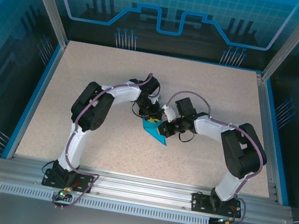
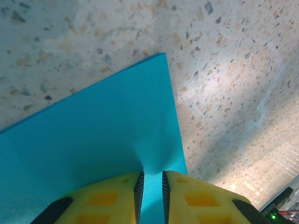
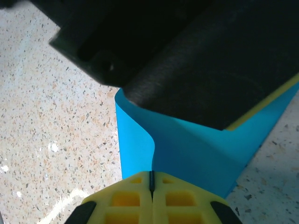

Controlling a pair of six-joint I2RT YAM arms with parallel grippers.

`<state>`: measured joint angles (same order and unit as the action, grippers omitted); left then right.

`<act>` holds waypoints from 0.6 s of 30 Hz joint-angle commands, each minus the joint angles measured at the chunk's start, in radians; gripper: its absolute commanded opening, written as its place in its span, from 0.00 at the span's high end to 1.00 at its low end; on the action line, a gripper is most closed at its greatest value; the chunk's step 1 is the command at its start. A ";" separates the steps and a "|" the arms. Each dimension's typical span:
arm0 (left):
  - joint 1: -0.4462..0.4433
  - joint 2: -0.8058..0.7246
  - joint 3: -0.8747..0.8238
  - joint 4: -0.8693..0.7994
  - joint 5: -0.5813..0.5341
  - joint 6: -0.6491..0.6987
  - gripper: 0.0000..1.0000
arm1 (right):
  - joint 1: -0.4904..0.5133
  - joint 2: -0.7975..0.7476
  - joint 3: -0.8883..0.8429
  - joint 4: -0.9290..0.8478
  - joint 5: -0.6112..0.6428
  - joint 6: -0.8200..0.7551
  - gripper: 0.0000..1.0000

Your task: Fold a paper plane with a square sheet of paper (fold left side to right side)

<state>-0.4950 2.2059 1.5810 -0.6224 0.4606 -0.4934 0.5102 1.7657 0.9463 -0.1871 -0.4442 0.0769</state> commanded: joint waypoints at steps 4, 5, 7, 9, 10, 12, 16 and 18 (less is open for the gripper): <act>-0.021 0.054 -0.015 -0.032 -0.030 0.020 0.78 | -0.024 0.042 0.014 0.000 -0.048 0.037 1.00; -0.022 0.055 -0.015 -0.033 -0.030 0.021 0.77 | -0.024 0.047 0.018 0.000 -0.050 0.038 1.00; -0.022 0.054 -0.015 -0.032 -0.030 0.019 0.77 | -0.026 0.060 0.024 -0.003 -0.048 0.038 1.00; -0.023 0.054 -0.015 -0.031 -0.030 0.019 0.78 | -0.028 0.069 0.029 -0.002 -0.050 0.041 1.00; -0.023 0.054 -0.015 -0.031 -0.031 0.019 0.78 | -0.031 0.073 0.030 -0.001 -0.050 0.042 1.00; -0.024 0.054 -0.015 -0.031 -0.031 0.018 0.78 | -0.032 0.079 0.031 0.002 -0.052 0.044 1.00; -0.026 0.055 -0.014 -0.031 -0.031 0.019 0.78 | -0.035 0.080 0.035 0.009 -0.049 0.045 1.00; -0.026 0.056 -0.012 -0.030 -0.032 0.019 0.78 | -0.036 0.080 0.039 0.009 -0.046 0.043 1.00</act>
<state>-0.4950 2.2070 1.5810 -0.6228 0.4606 -0.4934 0.4931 1.8336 0.9581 -0.1822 -0.4728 0.1123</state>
